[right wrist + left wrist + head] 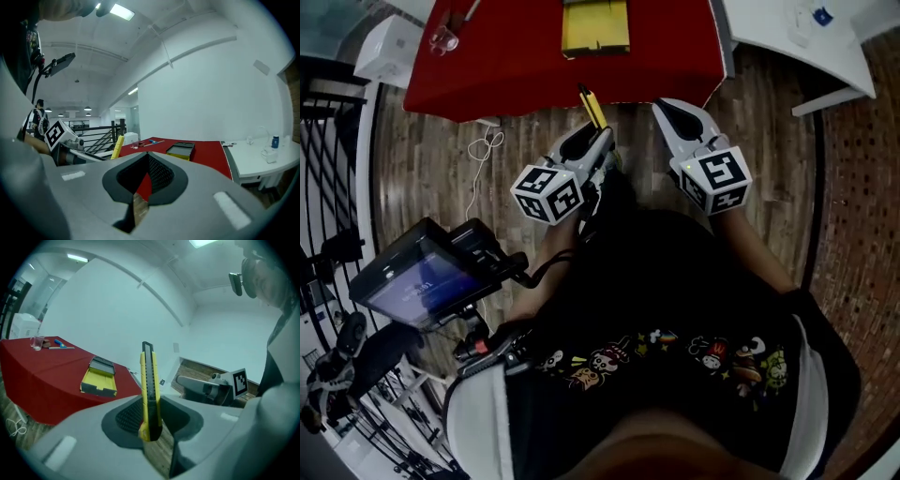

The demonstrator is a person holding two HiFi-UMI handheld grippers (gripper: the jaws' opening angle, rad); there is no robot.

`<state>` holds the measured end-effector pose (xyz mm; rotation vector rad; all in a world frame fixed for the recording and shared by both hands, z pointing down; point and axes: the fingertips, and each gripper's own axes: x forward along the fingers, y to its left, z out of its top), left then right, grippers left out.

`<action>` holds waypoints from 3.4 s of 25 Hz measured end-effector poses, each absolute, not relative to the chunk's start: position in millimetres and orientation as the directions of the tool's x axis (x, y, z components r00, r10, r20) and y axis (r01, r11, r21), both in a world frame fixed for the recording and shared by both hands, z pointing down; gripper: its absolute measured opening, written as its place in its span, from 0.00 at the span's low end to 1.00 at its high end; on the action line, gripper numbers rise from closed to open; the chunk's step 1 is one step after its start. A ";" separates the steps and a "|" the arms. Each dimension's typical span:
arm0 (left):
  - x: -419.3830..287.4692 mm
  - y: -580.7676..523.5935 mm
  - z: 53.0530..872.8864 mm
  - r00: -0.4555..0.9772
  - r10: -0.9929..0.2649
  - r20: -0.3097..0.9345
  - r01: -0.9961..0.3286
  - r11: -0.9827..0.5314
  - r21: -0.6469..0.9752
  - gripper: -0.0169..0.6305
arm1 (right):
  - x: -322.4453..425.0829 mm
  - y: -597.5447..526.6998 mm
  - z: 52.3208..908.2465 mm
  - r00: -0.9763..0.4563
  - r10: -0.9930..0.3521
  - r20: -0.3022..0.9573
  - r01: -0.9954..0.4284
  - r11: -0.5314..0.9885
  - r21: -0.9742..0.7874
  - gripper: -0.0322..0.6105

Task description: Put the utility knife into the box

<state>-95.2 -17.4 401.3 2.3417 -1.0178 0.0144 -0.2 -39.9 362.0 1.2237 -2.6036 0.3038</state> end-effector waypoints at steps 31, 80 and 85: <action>-72.8 -121.9 506.9 0.464 -0.682 0.566 -0.886 -0.334 0.323 0.20 | 0.4 -150.8 458.0 -0.747 -0.553 0.368 -0.639 0.750 -0.169 0.09; -100.8 -195.8 654.0 0.281 -0.194 0.940 -0.905 -0.378 0.192 0.20 | -12.9 -204.0 488.1 -0.796 -0.474 0.376 -0.581 0.772 -0.257 0.09; -101.2 -198.8 658.0 0.297 -0.192 0.935 -0.898 -0.388 0.206 0.20 | -14.0 -205.7 494.1 -0.791 -0.473 0.387 -0.585 0.769 -0.257 0.09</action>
